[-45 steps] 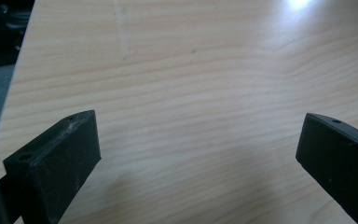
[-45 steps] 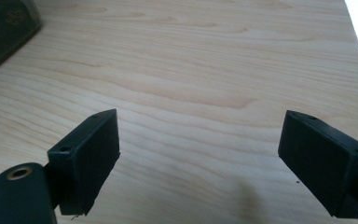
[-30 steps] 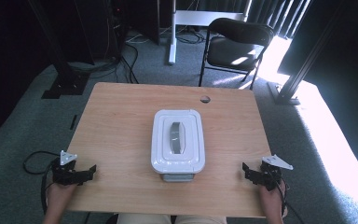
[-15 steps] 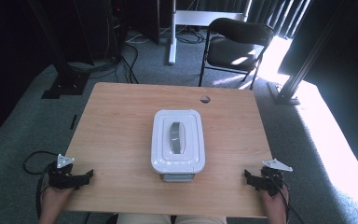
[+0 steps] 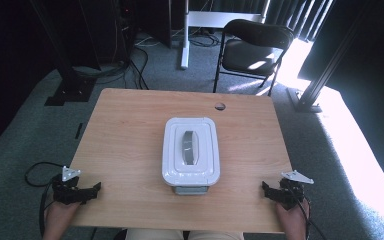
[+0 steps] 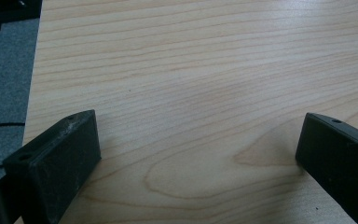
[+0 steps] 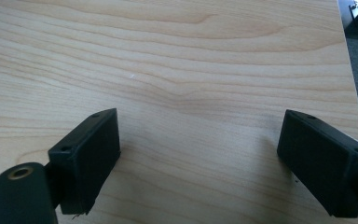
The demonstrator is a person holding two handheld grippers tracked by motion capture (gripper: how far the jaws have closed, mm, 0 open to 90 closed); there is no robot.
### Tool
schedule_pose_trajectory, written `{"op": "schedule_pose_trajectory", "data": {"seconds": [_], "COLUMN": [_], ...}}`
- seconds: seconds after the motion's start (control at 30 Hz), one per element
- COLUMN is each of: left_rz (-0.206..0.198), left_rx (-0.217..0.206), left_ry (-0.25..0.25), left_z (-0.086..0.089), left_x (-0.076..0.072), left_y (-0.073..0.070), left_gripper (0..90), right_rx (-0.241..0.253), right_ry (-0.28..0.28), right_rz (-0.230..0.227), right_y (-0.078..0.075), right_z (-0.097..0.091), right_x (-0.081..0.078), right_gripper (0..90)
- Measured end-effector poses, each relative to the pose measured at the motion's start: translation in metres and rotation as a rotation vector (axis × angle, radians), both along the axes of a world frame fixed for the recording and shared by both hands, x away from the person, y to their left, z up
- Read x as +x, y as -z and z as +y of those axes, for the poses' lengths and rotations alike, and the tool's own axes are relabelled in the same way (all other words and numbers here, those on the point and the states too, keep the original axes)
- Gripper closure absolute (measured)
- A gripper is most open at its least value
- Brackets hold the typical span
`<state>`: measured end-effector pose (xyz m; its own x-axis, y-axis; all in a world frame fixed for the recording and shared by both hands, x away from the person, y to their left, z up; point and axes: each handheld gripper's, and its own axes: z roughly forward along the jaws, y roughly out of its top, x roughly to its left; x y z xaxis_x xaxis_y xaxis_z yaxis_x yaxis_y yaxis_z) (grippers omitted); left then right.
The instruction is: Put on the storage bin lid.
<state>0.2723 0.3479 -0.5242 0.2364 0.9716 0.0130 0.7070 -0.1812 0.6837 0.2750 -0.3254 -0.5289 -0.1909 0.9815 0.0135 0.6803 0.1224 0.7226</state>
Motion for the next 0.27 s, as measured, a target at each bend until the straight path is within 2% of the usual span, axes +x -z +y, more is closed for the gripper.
{"op": "schedule_pose_trajectory", "data": {"seconds": [0.27], "left_rz": [0.001], "left_rx": [0.001], "left_ry": [-0.001], "left_z": [-0.0001], "left_x": [0.0], "left_y": [0.0], "left_gripper": [0.3], "right_rx": [0.001], "right_ry": [0.008], "right_rz": [-0.001], "right_y": [0.0001], "right_z": [-0.0002], "right_x": [0.0007], "right_gripper": [12.6]}}
